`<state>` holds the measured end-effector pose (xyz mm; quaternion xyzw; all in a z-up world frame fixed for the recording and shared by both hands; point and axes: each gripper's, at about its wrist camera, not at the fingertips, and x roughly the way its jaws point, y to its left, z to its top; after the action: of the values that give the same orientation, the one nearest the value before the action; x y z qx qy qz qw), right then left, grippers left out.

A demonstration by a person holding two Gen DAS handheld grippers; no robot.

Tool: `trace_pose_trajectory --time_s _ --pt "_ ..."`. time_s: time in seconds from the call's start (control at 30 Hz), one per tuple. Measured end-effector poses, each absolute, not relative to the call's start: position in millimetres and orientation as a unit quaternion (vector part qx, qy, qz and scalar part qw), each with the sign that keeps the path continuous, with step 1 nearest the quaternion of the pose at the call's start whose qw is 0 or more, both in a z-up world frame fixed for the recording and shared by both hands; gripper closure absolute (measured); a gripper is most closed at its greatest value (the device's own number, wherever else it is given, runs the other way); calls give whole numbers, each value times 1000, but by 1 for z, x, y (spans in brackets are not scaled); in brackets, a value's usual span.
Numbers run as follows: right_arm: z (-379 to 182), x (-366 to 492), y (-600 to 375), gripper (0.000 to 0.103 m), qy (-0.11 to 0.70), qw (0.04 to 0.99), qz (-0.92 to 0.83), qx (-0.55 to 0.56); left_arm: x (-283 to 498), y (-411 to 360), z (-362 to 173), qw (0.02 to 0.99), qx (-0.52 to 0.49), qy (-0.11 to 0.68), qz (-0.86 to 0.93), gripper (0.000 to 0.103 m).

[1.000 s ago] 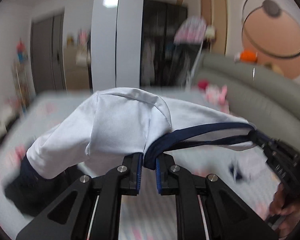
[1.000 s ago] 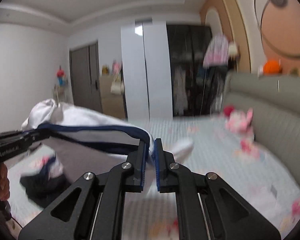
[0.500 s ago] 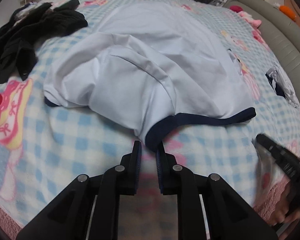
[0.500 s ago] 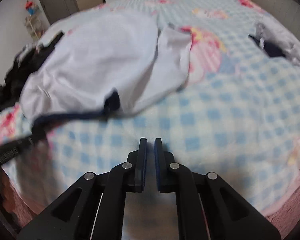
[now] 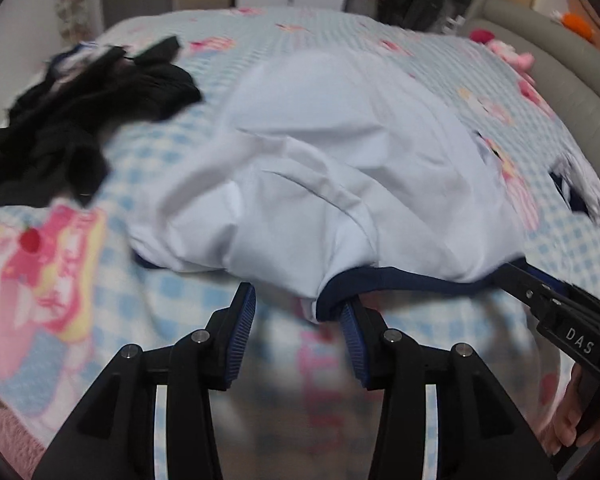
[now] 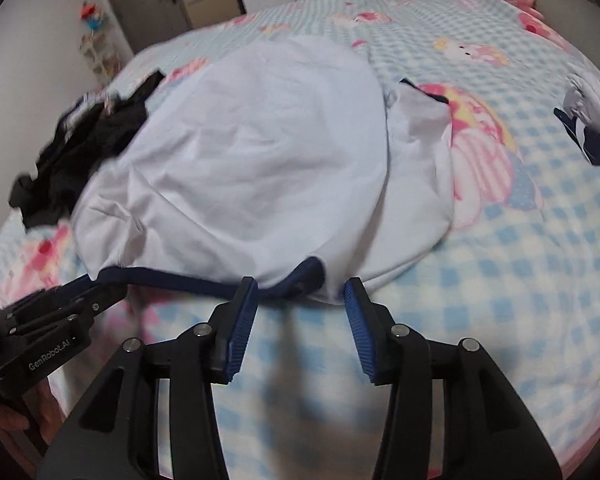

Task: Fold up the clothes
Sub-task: 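Lay the white shirt flat on the bed and open both grippers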

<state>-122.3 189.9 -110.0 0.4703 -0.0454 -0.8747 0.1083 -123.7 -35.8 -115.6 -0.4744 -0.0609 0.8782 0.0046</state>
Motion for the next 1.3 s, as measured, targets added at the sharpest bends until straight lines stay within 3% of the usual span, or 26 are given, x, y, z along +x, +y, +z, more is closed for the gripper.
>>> trace_pose_trajectory --time_s 0.1,0.17,0.3,0.47,0.6,0.67,0.73,0.9,1.0,1.07,1.3 --pt "-116 -127 197 57 -32 77 -870 485 -113 -48 -112 0 -479 -80 874 57" --pt "-119 -128 203 57 -29 62 -866 495 -103 -41 -112 17 -484 -42 874 57" --pt "-124 -120 203 57 -34 98 -852 513 -96 -7 -111 55 -461 118 878 60" --pt "-127 -122 196 55 -32 113 -844 524 -116 18 -111 82 -477 166 859 60" --pt "-121 -133 192 55 -28 115 -853 508 -122 7 -104 67 -474 111 871 61" --pt "-120 -138 189 55 -23 114 -853 508 -125 2 -100 59 -471 84 876 80" --pt "-118 -139 184 56 -9 114 -855 507 -129 -3 -97 51 -469 56 880 89" --pt "-120 -135 178 58 32 102 -856 506 -128 -32 -89 20 -467 -19 884 92" --pt "-125 -133 178 58 51 89 -854 511 -124 -52 -96 12 -492 -41 870 86" --pt "-126 -130 182 58 38 90 -852 514 -120 -51 -103 14 -506 -12 862 62" --pt "-123 -129 184 56 9 122 -849 514 -97 -24 -89 6 -463 93 881 57"
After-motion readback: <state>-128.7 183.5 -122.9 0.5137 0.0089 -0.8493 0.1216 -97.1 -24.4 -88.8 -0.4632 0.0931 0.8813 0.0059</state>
